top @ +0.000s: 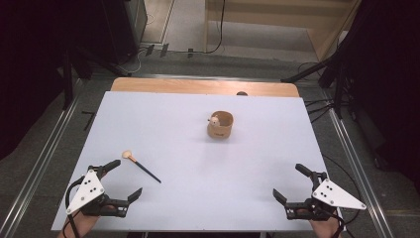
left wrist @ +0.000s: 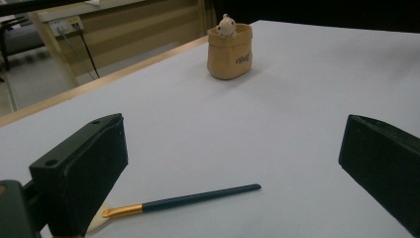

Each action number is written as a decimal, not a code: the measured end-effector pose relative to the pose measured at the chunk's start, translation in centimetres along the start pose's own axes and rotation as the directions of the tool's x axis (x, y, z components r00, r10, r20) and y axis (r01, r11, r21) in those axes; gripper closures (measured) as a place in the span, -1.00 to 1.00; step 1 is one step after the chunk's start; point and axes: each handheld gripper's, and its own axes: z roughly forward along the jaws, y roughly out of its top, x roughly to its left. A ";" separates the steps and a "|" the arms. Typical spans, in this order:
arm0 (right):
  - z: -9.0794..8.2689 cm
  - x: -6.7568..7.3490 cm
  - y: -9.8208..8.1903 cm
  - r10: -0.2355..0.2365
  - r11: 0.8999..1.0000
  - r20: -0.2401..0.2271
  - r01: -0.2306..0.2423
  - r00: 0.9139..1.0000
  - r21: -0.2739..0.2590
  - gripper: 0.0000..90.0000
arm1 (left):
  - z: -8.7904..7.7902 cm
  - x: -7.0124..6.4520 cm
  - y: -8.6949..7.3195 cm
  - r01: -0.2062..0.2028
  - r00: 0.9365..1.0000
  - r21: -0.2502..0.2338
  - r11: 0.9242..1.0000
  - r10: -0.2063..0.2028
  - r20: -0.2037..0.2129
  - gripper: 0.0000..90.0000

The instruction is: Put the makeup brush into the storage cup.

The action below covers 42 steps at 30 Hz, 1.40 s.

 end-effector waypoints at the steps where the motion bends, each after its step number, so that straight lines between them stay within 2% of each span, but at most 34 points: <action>1: 0.0 0.0 0.0 0.001 1.000 -0.001 -0.001 1.000 0.000 -1.00 | 0.0 0.0 0.0 0.001 1.000 0.001 1.000 -0.001 0.000 -1.00; 9: -0.2 -0.1 -0.1 0.004 1.000 0.001 -0.004 1.000 -0.007 -1.00 | 0.3 0.1 0.0 0.007 1.000 0.007 1.000 -0.007 0.013 -1.00; 16: 0.1 0.0 0.0 0.001 1.000 -0.005 -0.001 1.000 -0.001 -1.00 | 0.3 0.4 0.0 0.013 0.999 -0.008 1.000 -0.013 0.035 -1.00; 24: 0.2 0.1 -0.1 0.006 1.000 -0.008 -0.006 1.000 0.002 -1.00 | 0.7 1.2 0.1 0.050 0.997 -0.031 0.998 -0.048 0.067 -1.00; 34: 0.0 0.1 0.0 0.009 1.000 -0.001 -0.009 1.000 -0.008 -1.00 | 1.2 1.6 0.5 0.078 0.994 -0.018 0.997 -0.076 0.082 -1.00; 38: 0.0 0.1 -0.1 0.011 1.000 -0.003 -0.011 1.000 -0.006 -1.00 | 1.5 1.9 0.5 0.071 0.990 0.023 0.997 -0.074 0.120 -1.00; 42: 0.0 0.1 -0.1 0.010 1.000 0.000 -0.010 1.000 -0.009 -1.00 | 1.6 2.1 0.6 0.067 0.986 0.040 0.997 -0.073 0.149 -1.00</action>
